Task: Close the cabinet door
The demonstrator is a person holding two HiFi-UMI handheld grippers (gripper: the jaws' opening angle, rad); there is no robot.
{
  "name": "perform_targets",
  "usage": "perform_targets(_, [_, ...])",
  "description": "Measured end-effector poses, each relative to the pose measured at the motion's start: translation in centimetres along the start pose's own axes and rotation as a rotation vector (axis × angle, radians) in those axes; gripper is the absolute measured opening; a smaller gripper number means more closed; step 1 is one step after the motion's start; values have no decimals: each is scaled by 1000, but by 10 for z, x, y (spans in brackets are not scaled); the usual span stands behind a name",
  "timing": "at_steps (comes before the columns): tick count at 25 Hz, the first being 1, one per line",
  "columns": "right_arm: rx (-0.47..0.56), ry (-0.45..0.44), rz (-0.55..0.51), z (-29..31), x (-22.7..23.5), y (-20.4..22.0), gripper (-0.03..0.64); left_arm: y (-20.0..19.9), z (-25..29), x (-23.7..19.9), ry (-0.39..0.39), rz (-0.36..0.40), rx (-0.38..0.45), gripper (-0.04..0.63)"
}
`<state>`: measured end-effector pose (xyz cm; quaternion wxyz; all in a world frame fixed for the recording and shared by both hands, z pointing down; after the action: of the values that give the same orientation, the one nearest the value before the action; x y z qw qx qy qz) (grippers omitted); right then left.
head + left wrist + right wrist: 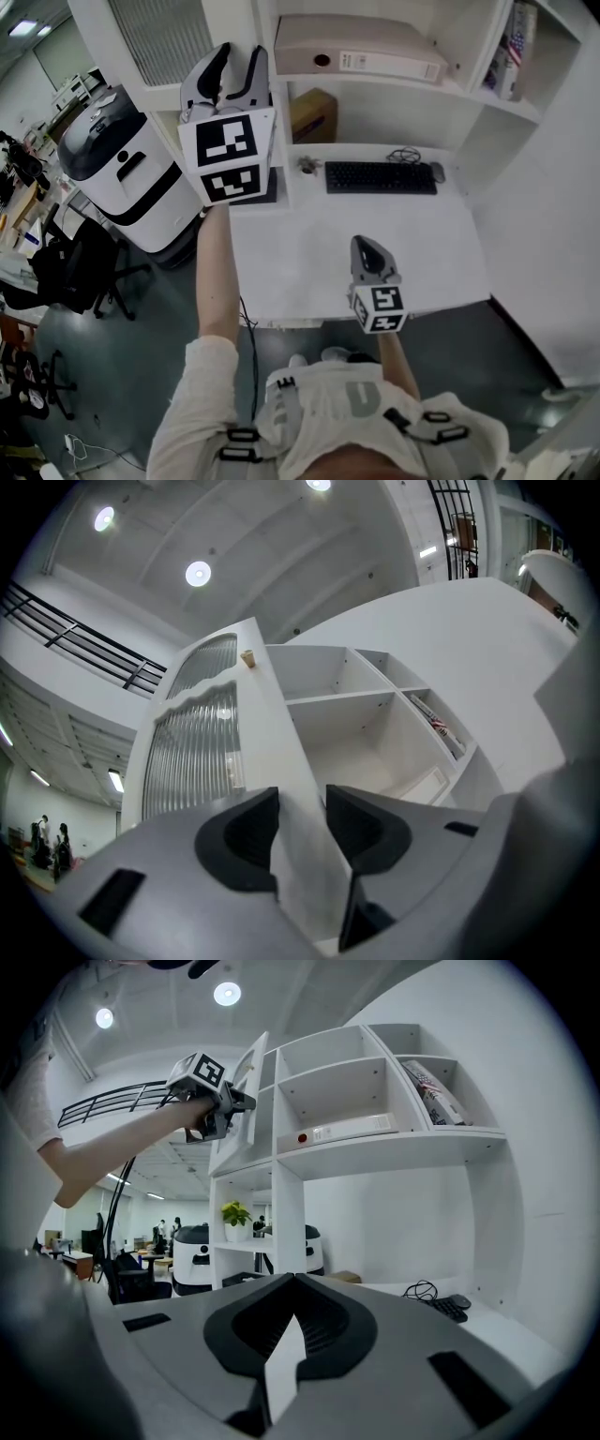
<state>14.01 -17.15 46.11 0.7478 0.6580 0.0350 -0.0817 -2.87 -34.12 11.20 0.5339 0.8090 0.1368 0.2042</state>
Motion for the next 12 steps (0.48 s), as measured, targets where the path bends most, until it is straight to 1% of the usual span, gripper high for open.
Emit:
perform_targets(3, [-7,8,8,1,4,4,3,3,8,2,-5,9,2,160])
perform_targets(12, [-20,9,22,7,6,9,5,10,31,2,14,27,-34,156])
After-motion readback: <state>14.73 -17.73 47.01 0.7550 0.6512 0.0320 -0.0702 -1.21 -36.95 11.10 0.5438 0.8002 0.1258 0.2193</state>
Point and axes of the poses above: the fingertips, and each gripper's own axes: z forward along the fingers, x to its right, y out of its underside, the point moved 5 cm from there along -z, backward along the fingers, and after that the axes turned 10 degrees about -z, right-handed, at the moved point
